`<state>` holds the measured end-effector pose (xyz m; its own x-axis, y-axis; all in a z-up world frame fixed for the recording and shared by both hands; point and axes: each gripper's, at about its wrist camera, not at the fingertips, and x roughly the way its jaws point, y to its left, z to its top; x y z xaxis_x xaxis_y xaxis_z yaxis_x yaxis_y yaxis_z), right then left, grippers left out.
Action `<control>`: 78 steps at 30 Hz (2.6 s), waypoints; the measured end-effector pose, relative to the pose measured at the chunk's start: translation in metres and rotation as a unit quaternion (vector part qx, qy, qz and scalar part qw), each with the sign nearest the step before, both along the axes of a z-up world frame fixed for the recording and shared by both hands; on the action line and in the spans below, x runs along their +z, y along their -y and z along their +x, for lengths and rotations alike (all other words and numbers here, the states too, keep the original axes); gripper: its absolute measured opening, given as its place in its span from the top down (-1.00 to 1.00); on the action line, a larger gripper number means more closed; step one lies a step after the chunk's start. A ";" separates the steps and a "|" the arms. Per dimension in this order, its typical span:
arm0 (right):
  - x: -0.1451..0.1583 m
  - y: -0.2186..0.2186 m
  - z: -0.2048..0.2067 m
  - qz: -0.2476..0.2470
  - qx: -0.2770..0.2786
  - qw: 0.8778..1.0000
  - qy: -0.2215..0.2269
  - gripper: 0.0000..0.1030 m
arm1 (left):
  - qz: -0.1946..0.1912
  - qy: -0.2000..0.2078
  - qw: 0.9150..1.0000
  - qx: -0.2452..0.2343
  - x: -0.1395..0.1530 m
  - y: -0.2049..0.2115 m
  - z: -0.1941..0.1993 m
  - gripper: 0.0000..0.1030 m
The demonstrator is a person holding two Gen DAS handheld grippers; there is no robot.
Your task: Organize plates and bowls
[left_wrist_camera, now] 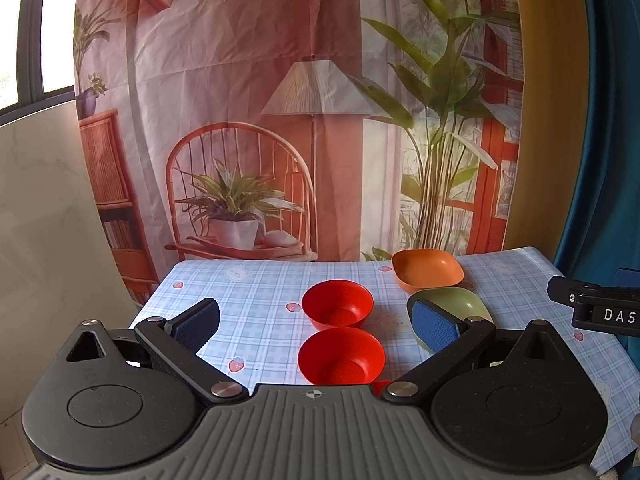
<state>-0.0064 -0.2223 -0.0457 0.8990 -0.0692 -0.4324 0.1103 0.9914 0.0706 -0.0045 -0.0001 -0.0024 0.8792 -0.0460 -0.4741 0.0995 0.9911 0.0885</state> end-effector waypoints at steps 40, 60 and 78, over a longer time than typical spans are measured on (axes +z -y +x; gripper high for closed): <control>-0.013 0.000 0.011 0.043 0.027 0.999 0.002 -0.99 | 0.020 0.020 0.999 0.024 -0.022 -0.002 0.013 -1.00; -0.099 -0.013 0.044 0.055 0.056 0.997 -0.003 -0.99 | -0.017 -0.076 0.997 0.015 -0.119 -0.031 0.062 -1.00; -0.133 -0.031 0.051 0.015 0.064 0.996 -0.066 -0.99 | -0.039 -0.135 0.990 0.008 -0.156 -0.036 0.073 -0.95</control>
